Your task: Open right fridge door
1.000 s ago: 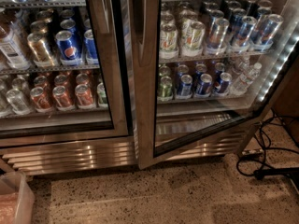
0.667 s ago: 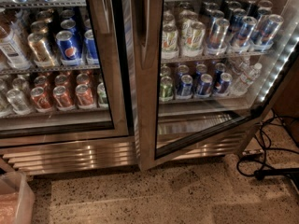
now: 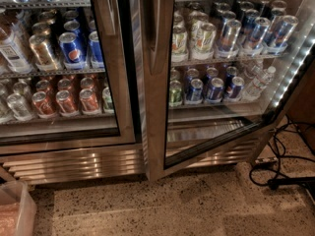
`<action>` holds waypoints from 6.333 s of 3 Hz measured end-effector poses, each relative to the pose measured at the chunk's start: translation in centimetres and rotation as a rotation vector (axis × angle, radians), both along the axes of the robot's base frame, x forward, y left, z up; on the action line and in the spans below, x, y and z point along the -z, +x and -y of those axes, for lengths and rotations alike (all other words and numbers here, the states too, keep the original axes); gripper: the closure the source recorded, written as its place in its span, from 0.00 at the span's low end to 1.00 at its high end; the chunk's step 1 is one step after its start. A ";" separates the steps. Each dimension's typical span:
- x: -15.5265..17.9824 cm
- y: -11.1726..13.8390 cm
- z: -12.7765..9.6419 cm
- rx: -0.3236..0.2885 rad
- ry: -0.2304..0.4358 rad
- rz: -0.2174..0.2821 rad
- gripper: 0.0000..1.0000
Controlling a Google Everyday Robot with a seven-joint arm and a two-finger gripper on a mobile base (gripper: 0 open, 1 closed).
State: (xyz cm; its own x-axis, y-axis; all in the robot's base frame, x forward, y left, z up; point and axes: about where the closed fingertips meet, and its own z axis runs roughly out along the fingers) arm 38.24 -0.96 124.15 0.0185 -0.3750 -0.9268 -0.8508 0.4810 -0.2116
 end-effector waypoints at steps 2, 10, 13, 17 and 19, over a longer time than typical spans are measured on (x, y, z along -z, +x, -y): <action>0.0 0.0 0.0 0.000 0.000 0.000 0.00; 3.2 -0.2 -2.5 -0.043 0.060 -0.093 0.00; 3.2 -0.2 -2.5 -0.043 0.060 -0.093 0.00; 3.2 -0.2 -2.5 -0.043 0.060 -0.093 0.00; 3.2 -0.2 -2.5 -0.043 0.060 -0.093 0.00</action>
Offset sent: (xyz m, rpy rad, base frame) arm 0.0151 0.0228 -0.0461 0.1831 0.1209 0.0730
